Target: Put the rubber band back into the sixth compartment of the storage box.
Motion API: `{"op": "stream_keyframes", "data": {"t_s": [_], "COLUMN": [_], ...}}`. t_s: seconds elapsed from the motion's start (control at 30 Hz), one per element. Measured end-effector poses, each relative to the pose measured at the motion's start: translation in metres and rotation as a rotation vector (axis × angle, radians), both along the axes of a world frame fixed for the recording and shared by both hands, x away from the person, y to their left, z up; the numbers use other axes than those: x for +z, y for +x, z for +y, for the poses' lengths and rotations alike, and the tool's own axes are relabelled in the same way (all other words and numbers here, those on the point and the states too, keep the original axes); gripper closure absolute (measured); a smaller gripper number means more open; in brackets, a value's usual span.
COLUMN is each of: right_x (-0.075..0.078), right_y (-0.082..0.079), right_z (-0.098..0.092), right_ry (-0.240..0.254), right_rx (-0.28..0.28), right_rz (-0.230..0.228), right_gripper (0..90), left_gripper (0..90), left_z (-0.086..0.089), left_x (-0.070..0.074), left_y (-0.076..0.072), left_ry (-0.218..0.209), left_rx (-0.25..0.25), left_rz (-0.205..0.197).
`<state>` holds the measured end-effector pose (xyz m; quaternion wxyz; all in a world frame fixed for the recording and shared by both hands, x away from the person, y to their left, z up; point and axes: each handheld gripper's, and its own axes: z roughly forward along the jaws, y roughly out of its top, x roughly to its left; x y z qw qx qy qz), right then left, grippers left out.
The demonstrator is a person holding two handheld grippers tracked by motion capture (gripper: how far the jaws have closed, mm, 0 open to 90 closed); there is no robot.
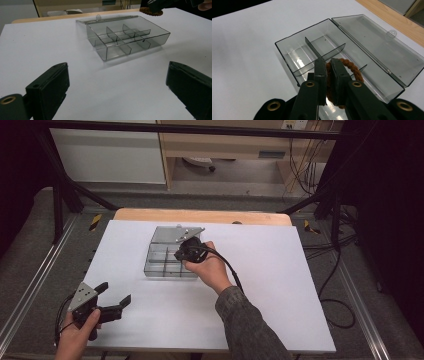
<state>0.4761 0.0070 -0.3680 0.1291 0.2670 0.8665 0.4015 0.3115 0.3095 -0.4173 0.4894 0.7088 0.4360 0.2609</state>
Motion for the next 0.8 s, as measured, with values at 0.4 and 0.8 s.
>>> {"op": "stream_keyframes", "data": {"t_s": [0.4,0.8], "right_x": [-0.005,-0.012], "right_y": [0.003,0.003], "right_z": [-0.004,-0.005], "right_ry": [-0.006,-0.025], "right_rx": [-0.009,-0.006], "right_rz": [0.017,0.034], "right_gripper": [84.2,84.2], "left_gripper": [5.2,5.2], "left_z": [0.0,0.0], "left_x": [0.0,0.0], "left_y": [0.0,0.0], "left_ry": [0.001,0.003], "left_rx": [-0.003,-0.006], "left_rz": [0.0,0.0]}}
